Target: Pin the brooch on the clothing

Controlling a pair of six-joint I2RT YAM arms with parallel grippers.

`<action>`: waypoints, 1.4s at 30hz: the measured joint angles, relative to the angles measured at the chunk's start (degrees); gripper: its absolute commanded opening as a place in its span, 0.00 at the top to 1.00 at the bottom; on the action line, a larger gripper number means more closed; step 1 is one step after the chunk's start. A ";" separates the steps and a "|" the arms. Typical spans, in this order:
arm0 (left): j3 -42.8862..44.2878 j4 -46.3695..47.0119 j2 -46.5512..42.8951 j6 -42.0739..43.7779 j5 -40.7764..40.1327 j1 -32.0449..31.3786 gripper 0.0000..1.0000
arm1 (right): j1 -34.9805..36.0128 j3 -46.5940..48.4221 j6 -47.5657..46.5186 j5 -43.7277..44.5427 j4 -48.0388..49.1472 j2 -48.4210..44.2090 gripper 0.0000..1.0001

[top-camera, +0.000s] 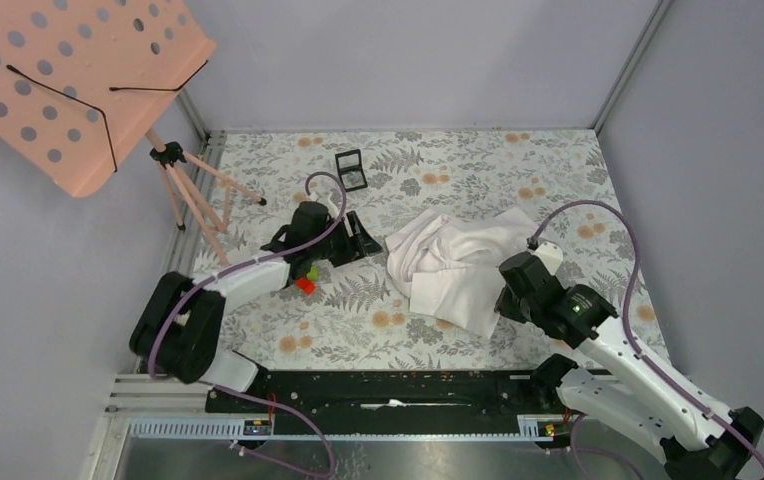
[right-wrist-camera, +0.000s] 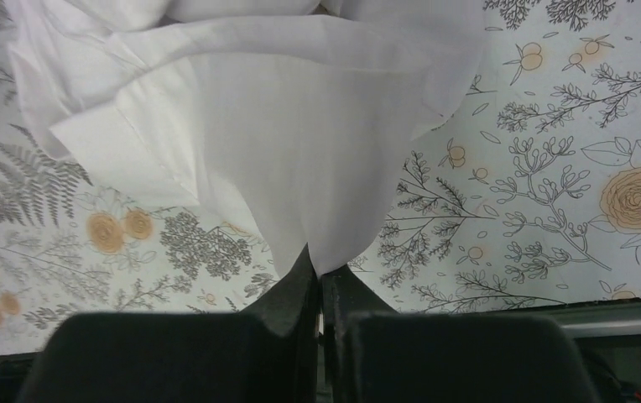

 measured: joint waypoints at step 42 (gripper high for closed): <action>19.91 -1.33 -12.24 5.73 -23.93 -4.92 1.00 | 0.00 24.28 -23.10 25.42 19.93 -4.52 1.00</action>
